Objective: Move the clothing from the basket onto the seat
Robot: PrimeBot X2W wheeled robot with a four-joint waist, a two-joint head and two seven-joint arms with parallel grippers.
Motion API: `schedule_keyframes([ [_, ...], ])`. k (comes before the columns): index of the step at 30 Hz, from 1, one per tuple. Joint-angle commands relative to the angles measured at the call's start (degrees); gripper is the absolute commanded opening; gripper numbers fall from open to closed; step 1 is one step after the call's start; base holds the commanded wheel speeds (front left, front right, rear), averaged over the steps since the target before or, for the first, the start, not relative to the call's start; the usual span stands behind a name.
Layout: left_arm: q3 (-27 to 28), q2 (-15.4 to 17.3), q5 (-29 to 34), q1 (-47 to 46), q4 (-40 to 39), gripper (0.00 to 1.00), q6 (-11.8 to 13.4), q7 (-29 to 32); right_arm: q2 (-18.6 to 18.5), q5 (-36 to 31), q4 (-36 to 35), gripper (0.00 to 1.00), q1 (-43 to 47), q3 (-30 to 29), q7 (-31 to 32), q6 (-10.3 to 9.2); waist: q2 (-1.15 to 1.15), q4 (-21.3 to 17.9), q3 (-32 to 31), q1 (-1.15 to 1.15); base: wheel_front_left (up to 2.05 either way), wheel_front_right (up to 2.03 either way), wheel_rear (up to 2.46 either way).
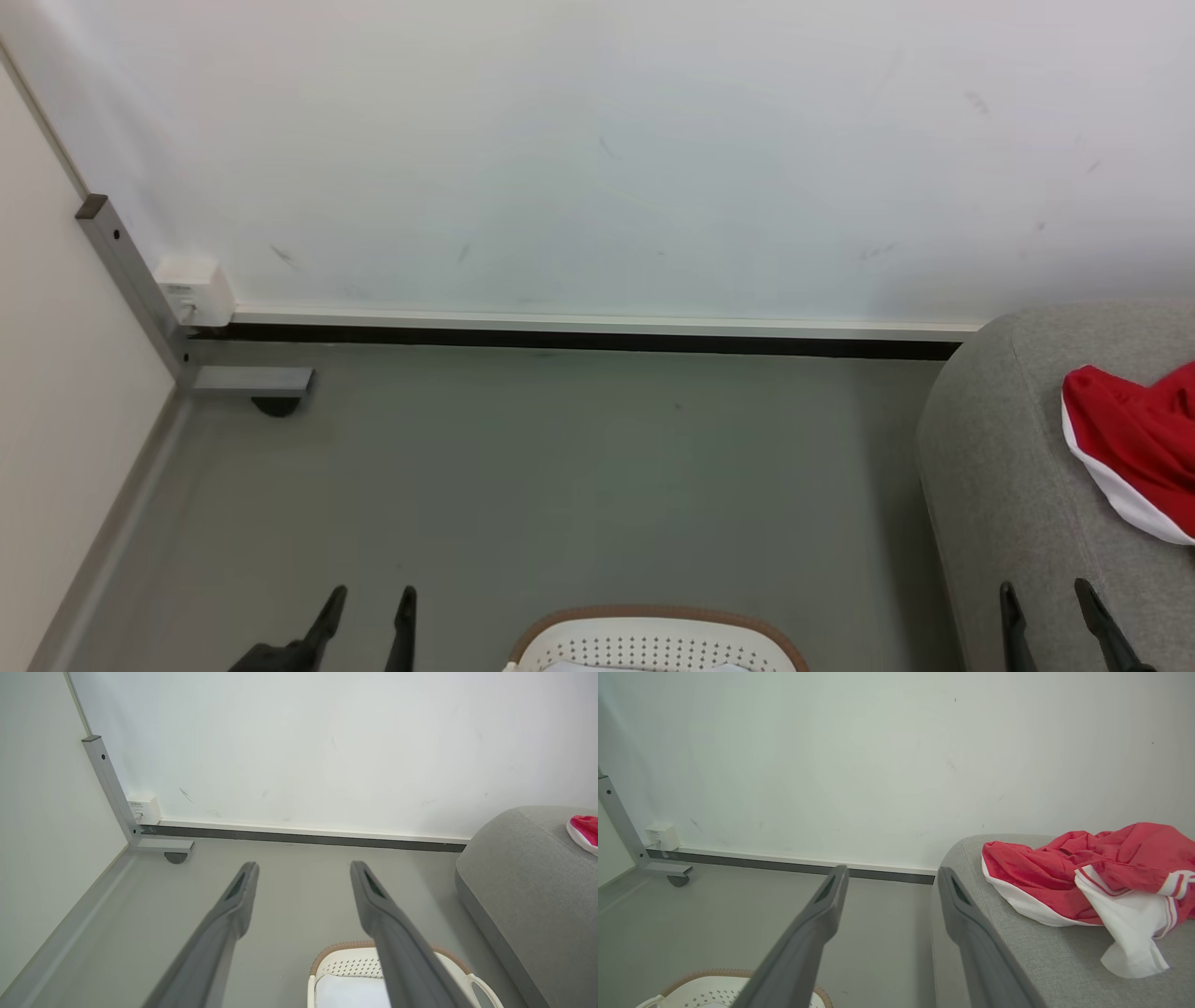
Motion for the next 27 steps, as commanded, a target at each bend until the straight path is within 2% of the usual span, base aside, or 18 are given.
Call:
schedule_keyframes([
  [1,0.44,-0.01,0.5,0.69,-0.02,1.0,-0.27,-0.03,-0.14,0.06,0.24,1.0,0.71,0.16,0.05,-0.14,0.0,-0.07,-0.02,0.01,0.0,0.0,0.0],
  [17,10.38,-6.53,9.9,2.33,0.28,1.0,-6.77,-0.04,-0.12,-0.2,1.69,1.0,-1.17,0.5,0.05,-0.14,0.0,0.31,0.01,0.01,0.0,0.0,0.0],
  [24,13.26,-8.38,12.26,2.78,0.06,1.0,-8.18,-0.04,-0.11,-0.06,2.51,1.0,-1.62,0.85,0.05,-0.14,0.0,0.58,-0.4,0.01,0.0,0.0,0.0],
  [25,13.35,-8.53,11.83,1.95,0.02,0.0,-8.16,0.0,0.01,0.17,2.39,0.0,-0.85,0.91,0.0,0.0,0.0,0.58,-0.39,0.01,0.0,0.0,0.0],
  [27,13.3,-8.95,11.9,2.36,0.88,0.0,-8.16,0.01,0.19,0.15,3.32,0.0,-0.3,0.98,0.01,0.0,0.0,0.62,-0.42,0.01,0.0,0.0,0.0],
])
